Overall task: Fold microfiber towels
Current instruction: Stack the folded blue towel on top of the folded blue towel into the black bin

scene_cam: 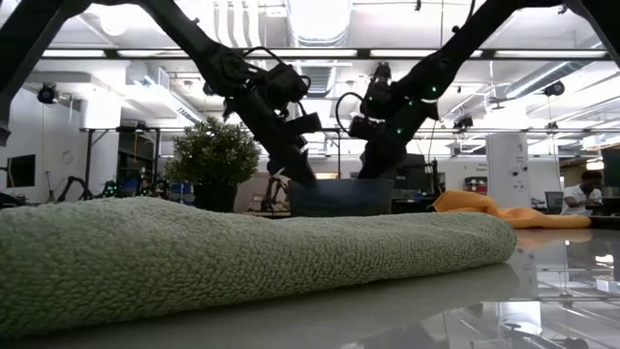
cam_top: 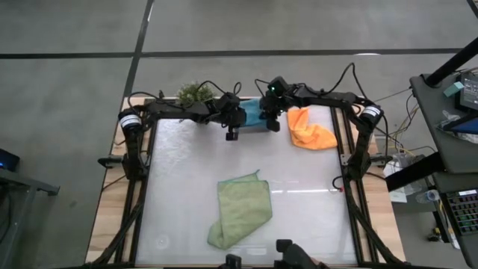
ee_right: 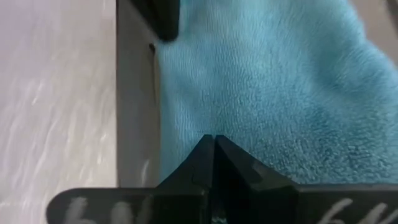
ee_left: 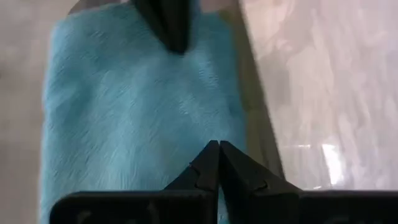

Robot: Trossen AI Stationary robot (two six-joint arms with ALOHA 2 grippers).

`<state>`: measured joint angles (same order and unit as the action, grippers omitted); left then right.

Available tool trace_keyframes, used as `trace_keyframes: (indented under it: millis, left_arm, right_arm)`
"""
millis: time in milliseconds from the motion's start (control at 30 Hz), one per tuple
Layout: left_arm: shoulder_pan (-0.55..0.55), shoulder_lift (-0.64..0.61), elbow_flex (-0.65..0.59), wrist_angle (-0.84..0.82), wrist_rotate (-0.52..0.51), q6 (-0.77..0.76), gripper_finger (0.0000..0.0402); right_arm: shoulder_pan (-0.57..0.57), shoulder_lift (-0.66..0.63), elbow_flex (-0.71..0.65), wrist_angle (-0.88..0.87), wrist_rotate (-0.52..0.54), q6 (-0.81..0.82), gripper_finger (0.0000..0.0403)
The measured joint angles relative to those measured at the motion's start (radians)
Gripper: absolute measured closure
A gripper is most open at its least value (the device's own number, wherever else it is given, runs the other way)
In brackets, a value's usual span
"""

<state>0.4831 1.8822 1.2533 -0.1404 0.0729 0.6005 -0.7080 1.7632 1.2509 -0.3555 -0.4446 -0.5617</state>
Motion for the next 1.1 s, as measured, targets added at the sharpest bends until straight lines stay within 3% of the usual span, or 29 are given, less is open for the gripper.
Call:
trace_keyframes:
  millis: [633, 833, 1100]
  left_arm:
    - [0.005, -0.069, 0.008, -0.008, -0.085, -0.013, 0.0402]
    - [0.026, -0.046, 0.008, 0.175, -0.117, -0.010, 0.0402]
    - [0.055, 0.003, 0.006, 0.195, -0.184, -0.015, 0.0402]
  right_arm:
    - [-0.020, -0.028, 0.088, -0.118, 0.032, -0.042, 0.0392]
    - [-0.025, -0.028, 0.094, -0.001, 0.144, -0.019, 0.0392]
    - [-0.030, -0.028, 0.055, 0.109, 0.158, 0.012, 0.0392]
